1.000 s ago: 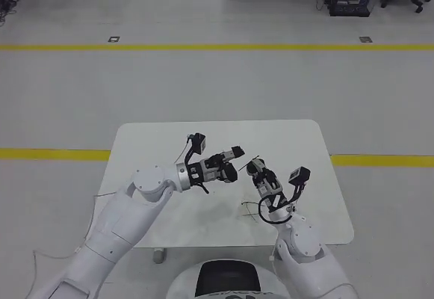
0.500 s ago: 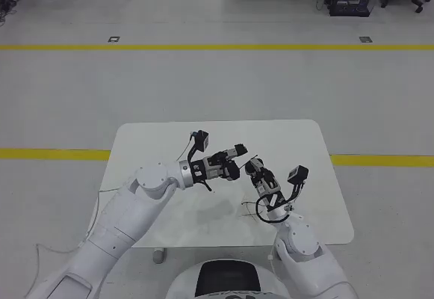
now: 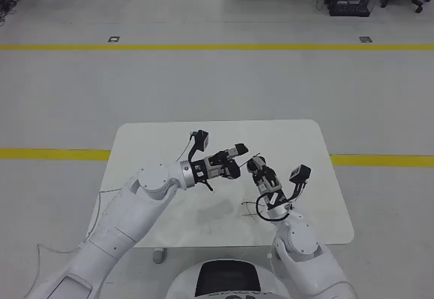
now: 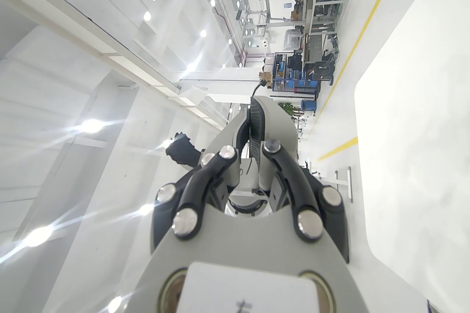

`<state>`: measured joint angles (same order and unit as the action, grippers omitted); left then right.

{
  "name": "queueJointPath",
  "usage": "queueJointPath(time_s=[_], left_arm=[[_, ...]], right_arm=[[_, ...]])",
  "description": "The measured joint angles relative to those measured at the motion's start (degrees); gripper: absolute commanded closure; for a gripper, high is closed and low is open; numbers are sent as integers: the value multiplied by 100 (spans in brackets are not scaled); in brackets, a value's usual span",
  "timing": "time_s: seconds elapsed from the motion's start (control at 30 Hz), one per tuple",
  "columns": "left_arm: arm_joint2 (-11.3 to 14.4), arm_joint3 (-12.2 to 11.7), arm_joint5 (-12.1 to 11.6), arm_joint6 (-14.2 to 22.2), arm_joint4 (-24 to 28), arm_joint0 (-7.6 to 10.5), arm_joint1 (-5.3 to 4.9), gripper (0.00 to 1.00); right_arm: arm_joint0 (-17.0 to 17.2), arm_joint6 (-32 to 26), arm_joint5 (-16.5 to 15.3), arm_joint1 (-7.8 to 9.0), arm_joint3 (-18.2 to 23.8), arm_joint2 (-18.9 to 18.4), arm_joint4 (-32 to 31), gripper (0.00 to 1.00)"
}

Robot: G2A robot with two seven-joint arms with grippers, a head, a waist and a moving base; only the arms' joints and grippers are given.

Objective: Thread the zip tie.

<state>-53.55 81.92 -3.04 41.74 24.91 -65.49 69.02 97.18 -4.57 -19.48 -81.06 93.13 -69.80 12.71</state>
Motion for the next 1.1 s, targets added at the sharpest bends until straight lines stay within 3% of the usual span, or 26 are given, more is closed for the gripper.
queueJointPath(time_s=[0.07, 0.1, 0.13, 0.4, 0.5, 1.1], left_arm=[[0, 7, -1, -24, -19, 0, -4, 0], [2, 12, -17, -46, -80, 8, -9, 13], [3, 18, -33, -73, -152, 13, -13, 18], [42, 34, -51, -97, -103, -20, -16, 38], [60, 17, -43, -96, -79, -4, -14, 51], [97, -67, 15, -83, -9, 38, -26, 71]], right_arm=[[13, 113, -1, -6, 32, -10, -67, 100], [23, 184, -1, -10, 52, -17, -116, 100], [30, 235, -1, -13, 65, -22, -157, 100], [54, 301, 0, -37, 54, -26, -277, 100], [36, 299, 0, -50, 11, -5, -297, 100], [-50, 634, 0, -135, -75, 25, -551, 100]])
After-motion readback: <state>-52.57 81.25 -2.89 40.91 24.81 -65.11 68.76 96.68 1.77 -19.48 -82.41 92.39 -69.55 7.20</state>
